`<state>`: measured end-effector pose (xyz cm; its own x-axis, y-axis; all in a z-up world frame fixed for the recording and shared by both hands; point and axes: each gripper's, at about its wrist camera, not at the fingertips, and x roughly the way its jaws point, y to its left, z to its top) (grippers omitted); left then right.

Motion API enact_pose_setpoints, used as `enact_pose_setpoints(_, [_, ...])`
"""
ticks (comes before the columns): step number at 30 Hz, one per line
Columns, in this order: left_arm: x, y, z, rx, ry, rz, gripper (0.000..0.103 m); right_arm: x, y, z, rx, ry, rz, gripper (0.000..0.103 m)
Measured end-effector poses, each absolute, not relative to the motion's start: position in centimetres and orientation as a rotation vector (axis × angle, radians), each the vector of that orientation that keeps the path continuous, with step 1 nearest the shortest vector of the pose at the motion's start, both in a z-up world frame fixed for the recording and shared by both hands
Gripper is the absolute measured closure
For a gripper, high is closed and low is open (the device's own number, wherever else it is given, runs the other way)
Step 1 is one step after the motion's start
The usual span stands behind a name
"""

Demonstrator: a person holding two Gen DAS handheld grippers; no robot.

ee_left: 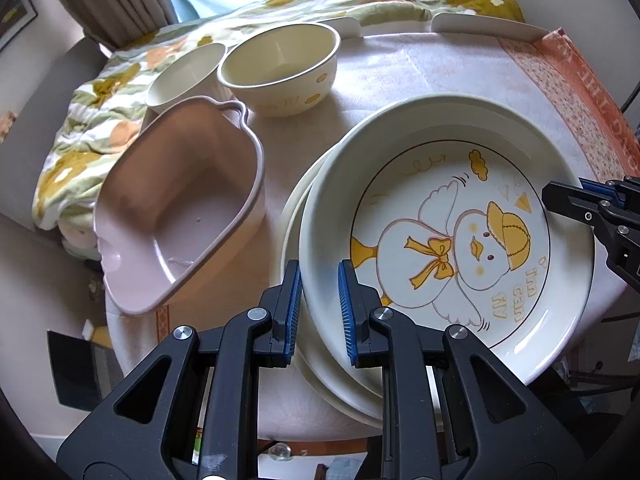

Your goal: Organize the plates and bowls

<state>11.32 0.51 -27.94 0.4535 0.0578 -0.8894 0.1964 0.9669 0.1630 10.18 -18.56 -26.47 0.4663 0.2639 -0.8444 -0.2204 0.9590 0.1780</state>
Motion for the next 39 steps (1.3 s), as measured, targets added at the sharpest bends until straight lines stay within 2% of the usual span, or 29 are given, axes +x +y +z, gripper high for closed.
enact_pose_setpoints(17, [10.9,-0.7,-28.1,0.351,1.092,-0.03,0.086,9.6,-18.5,-26.2,0.041,1.025,0.285,0.092])
enact_pose_setpoints(21, [10.6,-1.5,-28.2,0.451,1.061,0.024,0.087,9.4,-18.5,-26.2,0.047,1.026,0.283,0.092])
enact_pose_setpoints(32, [10.8,0.1,-27.7,0.342,1.091,-0.019,0.088,9.3,-18.2,-26.1,0.066,1.026,0.282,0.092])
enact_pose_setpoints(37, [10.7,2.3,-24.1,0.191,1.043,-0.057,0.087,9.8,-18.6,-23.6,0.101,0.976,0.297,0.092])
enact_pose_setpoints(38, [10.6,2.8,-23.3,0.167,1.027,-0.06,0.086,10.0,-18.6,-22.8,0.114,0.963,0.307,0.092])
enact_pose_setpoints(39, [10.6,3.4,-22.4,0.142,1.011,-0.062,0.078,10.2,-18.5,-22.0,0.127,0.948,0.322,0.092])
